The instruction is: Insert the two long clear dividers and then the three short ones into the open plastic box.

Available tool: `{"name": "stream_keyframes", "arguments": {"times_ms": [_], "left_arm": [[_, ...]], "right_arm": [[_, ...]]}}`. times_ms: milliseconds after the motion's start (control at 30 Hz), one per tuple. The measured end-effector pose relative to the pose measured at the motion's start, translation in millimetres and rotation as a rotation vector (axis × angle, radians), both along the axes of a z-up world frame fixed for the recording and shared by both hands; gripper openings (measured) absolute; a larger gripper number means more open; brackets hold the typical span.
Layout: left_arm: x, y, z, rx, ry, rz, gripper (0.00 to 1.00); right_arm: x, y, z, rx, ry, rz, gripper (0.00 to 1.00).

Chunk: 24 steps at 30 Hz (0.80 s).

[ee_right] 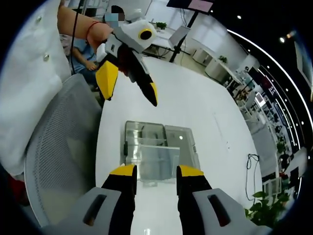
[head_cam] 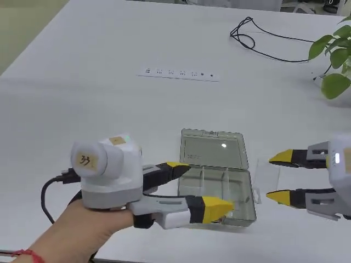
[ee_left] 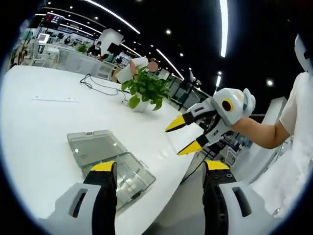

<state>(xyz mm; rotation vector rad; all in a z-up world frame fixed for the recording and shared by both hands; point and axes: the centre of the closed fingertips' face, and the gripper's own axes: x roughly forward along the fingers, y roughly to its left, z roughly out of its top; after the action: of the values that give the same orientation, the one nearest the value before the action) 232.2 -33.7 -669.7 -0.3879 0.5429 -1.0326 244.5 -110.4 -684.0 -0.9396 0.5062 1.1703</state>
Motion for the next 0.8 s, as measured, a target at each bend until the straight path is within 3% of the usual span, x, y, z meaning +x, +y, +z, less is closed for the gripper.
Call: {"name": "stream_keyframes", "arguments": {"times_ms": [100,167,233,267,500,667,800], "left_arm": [[1.6,-5.2,3.6,-0.035,0.05,0.01,0.63],[3.7,-9.2,8.6,-0.069,0.053,0.018,0.61],[1.7,-13.3,8.7,-0.096,0.126,0.027,0.55],[1.5,-15.5,9.2,-0.11,0.141,0.023,0.51],[-2.5,-27.9,4.4,-0.165,0.207,0.02,0.37],[-2.8,-31.4,4.1,-0.202,0.236,0.022,0.26],[-3.6,-32.0,3.4,-0.212,0.238,0.019,0.16]], "right_arm": [[-4.6,7.4,2.4,-0.012,-0.014,0.025,0.33],[-7.8,12.4,3.8,-0.024,-0.024,0.047,0.33],[-10.1,17.1,5.4,-0.032,-0.031,0.062,0.33],[-10.8,19.0,6.0,-0.034,-0.033,0.067,0.33],[-17.5,36.8,14.2,-0.034,-0.048,0.111,0.33],[-21.1,44.7,15.9,-0.04,-0.053,0.139,0.33],[-22.3,47.3,16.6,-0.051,-0.059,0.155,0.33]]}}
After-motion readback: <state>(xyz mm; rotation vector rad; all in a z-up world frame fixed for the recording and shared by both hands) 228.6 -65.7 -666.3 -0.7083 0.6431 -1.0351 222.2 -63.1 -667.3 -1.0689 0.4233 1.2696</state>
